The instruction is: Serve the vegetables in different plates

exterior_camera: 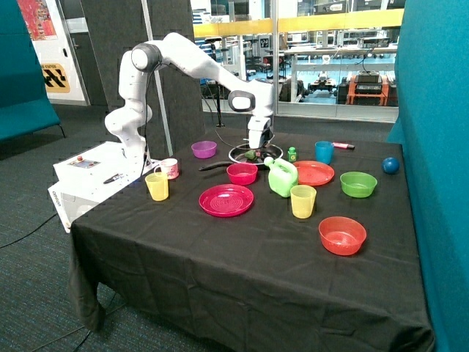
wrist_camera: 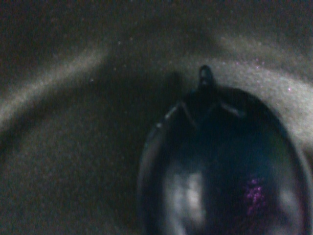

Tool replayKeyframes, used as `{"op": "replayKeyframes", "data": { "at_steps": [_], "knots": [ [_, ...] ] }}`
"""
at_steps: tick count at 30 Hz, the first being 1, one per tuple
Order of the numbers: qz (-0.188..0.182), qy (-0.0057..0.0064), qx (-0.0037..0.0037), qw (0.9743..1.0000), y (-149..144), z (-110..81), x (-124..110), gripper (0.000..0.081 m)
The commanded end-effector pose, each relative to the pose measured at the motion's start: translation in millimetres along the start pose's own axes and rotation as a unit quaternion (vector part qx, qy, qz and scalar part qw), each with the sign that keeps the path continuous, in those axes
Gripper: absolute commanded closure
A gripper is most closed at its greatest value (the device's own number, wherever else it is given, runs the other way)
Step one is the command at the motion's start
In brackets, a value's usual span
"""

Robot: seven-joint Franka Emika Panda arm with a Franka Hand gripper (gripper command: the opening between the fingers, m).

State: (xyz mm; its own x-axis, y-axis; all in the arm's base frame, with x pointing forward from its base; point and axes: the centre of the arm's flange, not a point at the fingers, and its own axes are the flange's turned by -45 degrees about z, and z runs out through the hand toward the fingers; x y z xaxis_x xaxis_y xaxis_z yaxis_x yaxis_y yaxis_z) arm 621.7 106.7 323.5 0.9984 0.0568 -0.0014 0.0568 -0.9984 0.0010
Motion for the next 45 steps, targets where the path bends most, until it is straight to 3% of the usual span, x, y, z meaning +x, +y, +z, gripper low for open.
{"op": "replayKeyframes", "data": {
  "at_steps": [1,45],
  "knots": [
    [-0.007,0.0007,0.00048,1.0,-5,14.4,2,0.0135],
    [-0.025,0.0007,0.00047,0.9997,-17,36.0,14,0.0209]
  ]
}}
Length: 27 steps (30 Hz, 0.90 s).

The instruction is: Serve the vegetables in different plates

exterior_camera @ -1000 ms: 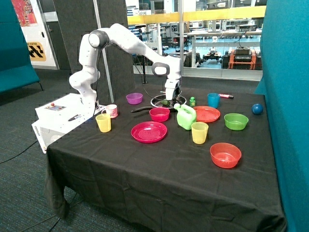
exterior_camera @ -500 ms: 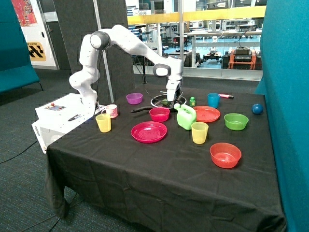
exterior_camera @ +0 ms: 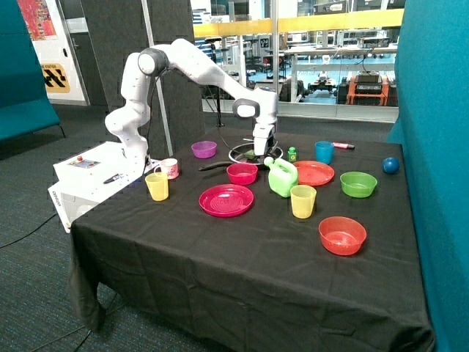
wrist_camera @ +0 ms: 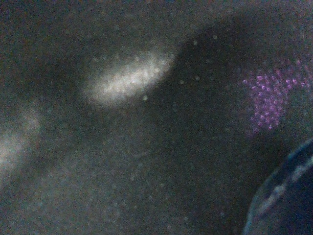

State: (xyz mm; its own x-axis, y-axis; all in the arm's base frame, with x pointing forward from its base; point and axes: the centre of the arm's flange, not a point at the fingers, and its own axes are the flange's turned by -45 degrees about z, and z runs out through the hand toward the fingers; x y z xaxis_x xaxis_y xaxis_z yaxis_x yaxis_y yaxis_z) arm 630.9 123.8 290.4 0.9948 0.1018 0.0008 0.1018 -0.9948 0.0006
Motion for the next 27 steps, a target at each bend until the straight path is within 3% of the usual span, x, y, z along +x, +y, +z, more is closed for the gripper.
{"op": "replayKeyframes", "data": {
  "at_steps": [1,7,12,14,16,18,27],
  "knots": [
    [-0.002,-0.0004,0.0003,1.0,0.0,3.0,3.6,0.0209],
    [-0.004,-0.0004,0.0003,1.0,0.1,3.3,4.4,0.0245],
    [-0.001,-0.0004,0.0003,1.0,0.7,3.0,4.2,0.0347],
    [0.001,-0.0004,0.0003,1.0,1.3,3.3,4.0,0.0454],
    [0.005,-0.0004,0.0003,1.0,1.9,3.7,3.6,0.0691],
    [0.007,-0.0004,0.0003,1.0,2.3,4.0,3.1,0.0779],
    [0.002,-0.0004,0.0003,1.0,-3.5,4.7,2.2,0.0808]
  ]
}}
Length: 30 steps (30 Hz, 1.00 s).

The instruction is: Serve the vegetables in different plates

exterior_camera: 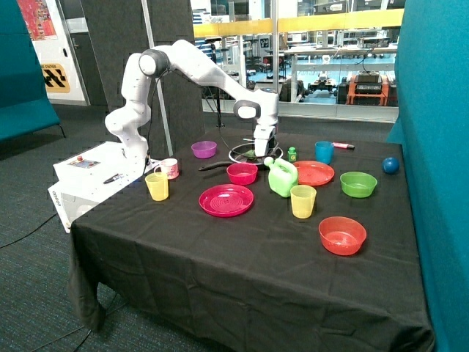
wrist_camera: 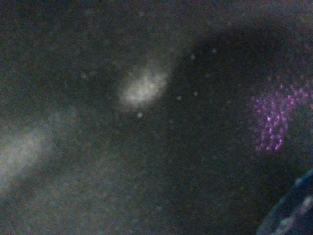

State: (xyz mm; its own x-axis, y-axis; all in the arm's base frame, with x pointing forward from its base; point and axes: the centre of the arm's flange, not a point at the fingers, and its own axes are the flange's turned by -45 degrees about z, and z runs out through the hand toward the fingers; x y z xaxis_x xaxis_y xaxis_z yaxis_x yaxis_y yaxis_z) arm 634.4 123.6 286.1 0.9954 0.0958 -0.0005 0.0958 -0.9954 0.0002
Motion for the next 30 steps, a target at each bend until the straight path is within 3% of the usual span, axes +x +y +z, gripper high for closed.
{"op": "replayKeyframes", "data": {
  "at_steps": [1,25,30],
  "knots": [
    [-0.002,0.0003,0.00008,1.0,-5,0.4,-1,0.0808],
    [-0.011,0.0003,0.00008,0.9999,-4,1.4,0,0.0808],
    [-0.023,0.0003,0.00007,0.9997,-5,-8.8,-6,0.0808]
  ]
}}
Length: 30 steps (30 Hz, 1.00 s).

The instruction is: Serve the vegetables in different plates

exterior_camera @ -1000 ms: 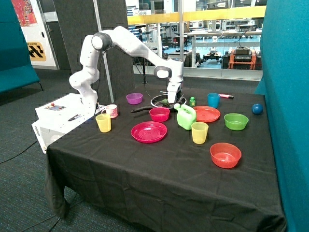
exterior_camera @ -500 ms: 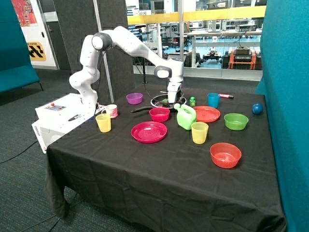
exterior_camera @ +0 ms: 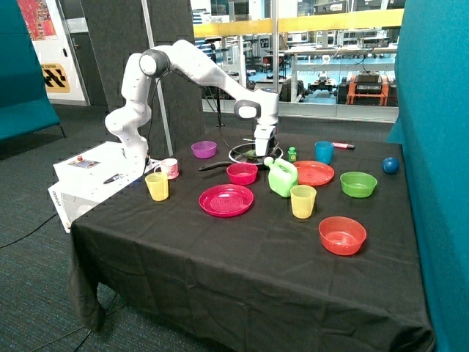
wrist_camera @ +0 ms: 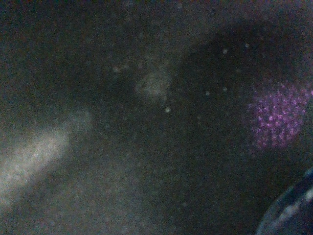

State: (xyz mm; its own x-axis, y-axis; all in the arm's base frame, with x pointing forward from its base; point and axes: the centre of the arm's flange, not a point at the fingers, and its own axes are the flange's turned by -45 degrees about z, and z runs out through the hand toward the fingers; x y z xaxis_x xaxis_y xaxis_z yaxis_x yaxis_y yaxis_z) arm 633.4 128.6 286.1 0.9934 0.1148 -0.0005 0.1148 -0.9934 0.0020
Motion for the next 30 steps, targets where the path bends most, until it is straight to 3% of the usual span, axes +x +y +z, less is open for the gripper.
{"op": "replayKeyframes", "data": {
  "at_steps": [1,9,15,23,30],
  "knots": [
    [-0.019,0.0003,0.00098,0.9998,0,-13.8,-8,0.0808],
    [-0.049,0.0003,0.00097,0.9988,2,-54.2,-29,0.0808],
    [-0.049,0.0003,0.00097,0.9988,8,-71.7,-24,0.0808],
    [-0.044,0.0003,0.00097,0.999,20,-89.7,10,0.0808],
    [-0.035,0.0003,0.00098,0.9994,25,-94.0,36,0.0808]
  ]
}}
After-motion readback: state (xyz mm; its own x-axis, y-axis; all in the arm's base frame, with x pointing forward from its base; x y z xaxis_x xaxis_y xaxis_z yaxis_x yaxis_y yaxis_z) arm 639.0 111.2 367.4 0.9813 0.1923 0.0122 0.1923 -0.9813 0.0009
